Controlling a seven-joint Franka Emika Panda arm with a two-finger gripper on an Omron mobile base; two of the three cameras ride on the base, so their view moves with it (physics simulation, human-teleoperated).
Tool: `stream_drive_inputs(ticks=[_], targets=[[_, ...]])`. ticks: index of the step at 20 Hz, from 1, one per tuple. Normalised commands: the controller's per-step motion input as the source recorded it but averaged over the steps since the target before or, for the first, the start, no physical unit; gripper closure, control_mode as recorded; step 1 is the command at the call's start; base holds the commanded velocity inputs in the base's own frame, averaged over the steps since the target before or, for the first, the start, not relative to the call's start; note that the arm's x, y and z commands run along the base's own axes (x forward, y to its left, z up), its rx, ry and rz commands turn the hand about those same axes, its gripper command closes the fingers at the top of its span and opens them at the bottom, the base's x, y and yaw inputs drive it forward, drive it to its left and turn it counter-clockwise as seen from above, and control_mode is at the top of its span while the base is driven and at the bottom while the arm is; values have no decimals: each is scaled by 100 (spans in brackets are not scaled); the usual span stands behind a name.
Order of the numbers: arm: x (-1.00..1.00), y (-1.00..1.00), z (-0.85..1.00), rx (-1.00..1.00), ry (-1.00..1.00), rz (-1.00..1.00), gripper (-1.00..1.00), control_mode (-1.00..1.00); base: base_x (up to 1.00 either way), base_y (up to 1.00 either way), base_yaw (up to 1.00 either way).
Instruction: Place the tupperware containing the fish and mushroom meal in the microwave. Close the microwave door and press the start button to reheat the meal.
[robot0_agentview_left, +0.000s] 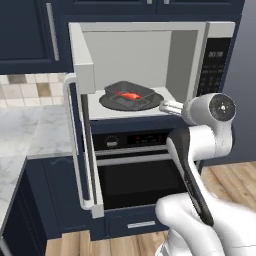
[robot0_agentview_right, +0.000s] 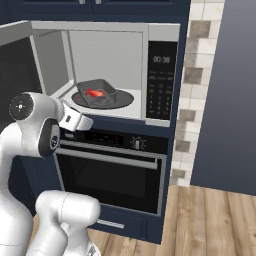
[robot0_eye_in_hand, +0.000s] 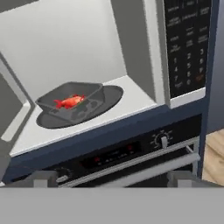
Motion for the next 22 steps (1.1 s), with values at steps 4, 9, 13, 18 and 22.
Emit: stream_drive_inputs(ticks=[4,9,13,18,22], targets=[[-100,19,58,-64,21,35,-100,-100,0,0,0],[-100,6,17,-54,7,26,-100,-100,0,0,0],[-100,6,0,-39,-10,16,-100,-100,0,0,0],[-62,29,34,-28,-3,10,-100,-100,0,0,0],[-15,43,76,-24,1,7,-100,-100,0,0,0]])
